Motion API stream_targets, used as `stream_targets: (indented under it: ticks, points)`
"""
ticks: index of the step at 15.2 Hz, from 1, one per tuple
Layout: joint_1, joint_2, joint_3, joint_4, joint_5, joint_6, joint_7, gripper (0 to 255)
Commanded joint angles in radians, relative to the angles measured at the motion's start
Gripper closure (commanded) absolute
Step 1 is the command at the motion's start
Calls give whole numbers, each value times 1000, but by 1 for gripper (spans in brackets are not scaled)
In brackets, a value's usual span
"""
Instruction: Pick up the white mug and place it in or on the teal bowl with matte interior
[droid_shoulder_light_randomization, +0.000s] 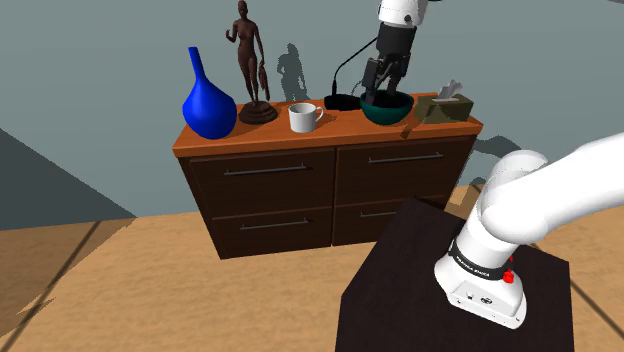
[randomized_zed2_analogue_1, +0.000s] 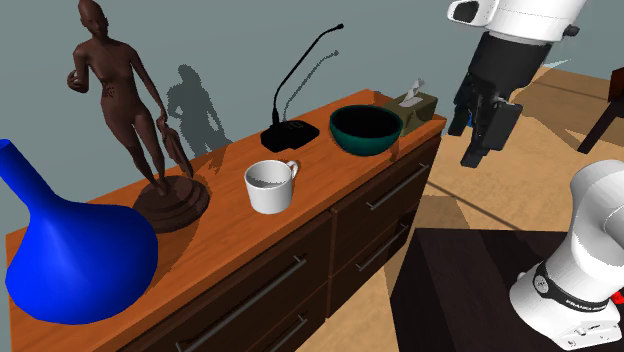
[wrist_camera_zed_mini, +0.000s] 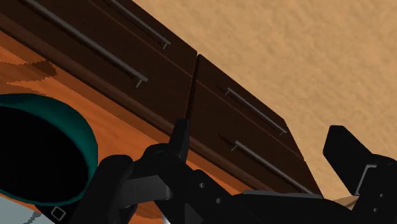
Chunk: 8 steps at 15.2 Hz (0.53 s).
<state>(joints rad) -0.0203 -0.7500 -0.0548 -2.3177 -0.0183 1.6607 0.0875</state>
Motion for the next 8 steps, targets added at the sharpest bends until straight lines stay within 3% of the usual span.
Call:
stream_targets:
  ticks: [1,8]
  points:
    - [0,0,0,0,0,0,0,0]
    - [2,266,-7,111,-13,146,-7,0]
